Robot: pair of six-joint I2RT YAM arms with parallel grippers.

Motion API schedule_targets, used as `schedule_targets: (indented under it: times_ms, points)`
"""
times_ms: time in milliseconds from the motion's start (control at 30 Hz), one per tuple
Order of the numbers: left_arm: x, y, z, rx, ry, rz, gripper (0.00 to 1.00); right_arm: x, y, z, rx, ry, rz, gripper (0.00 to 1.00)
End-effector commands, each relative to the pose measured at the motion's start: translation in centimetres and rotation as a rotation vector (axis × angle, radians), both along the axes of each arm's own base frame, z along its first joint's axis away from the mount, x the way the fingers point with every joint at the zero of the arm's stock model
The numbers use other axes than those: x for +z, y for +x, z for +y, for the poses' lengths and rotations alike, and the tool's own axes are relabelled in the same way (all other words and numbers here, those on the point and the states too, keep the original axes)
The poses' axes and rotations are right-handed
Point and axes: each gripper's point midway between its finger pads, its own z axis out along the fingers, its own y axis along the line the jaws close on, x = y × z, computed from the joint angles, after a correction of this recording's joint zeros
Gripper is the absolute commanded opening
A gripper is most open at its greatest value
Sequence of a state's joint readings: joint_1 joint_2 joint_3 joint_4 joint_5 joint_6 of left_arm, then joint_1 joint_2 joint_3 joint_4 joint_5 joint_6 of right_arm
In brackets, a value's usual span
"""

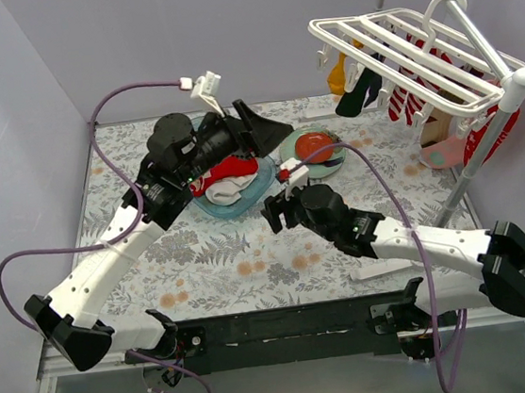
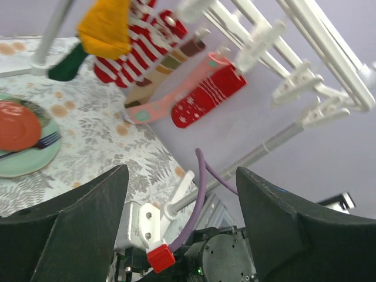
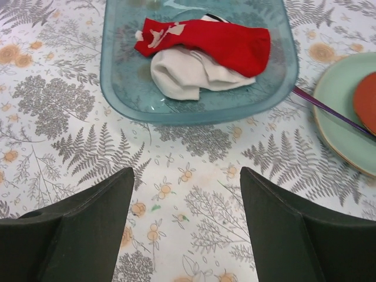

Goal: Remove the socks clipped to the hanger
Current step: Place the sock in the bin, then remove the sock from the hanger.

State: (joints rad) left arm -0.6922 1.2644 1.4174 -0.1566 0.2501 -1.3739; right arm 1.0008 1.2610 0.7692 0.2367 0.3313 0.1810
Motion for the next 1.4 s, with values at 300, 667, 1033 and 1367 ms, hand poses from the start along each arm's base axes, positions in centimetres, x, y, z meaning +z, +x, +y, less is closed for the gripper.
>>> schedule_targets:
  times_ms: [300, 667, 1033, 1367]
  points:
    - [3.6, -8.9, -12.3, -0.238, 0.029, -0.270, 0.71, -1.0, -1.9, -8.0, -0.200, 0.046, -0.015, 0.80]
    - [6.2, -9.5, -18.4, -0.106, -0.027, -0.400, 0.70, -3.4, -3.6, -10.2, -0.225, 0.059, 0.050, 0.79]
    - [7.4, -7.6, -20.0, 0.060, -0.110, -0.450, 0.72, -3.8, -4.4, -10.1, -0.192, 0.065, 0.071, 0.79]
    - [8.6, -8.3, -20.6, 0.042, -0.179, -0.493, 0.70, -4.2, -4.6, -10.3, -0.188, 0.061, 0.078, 0.79]
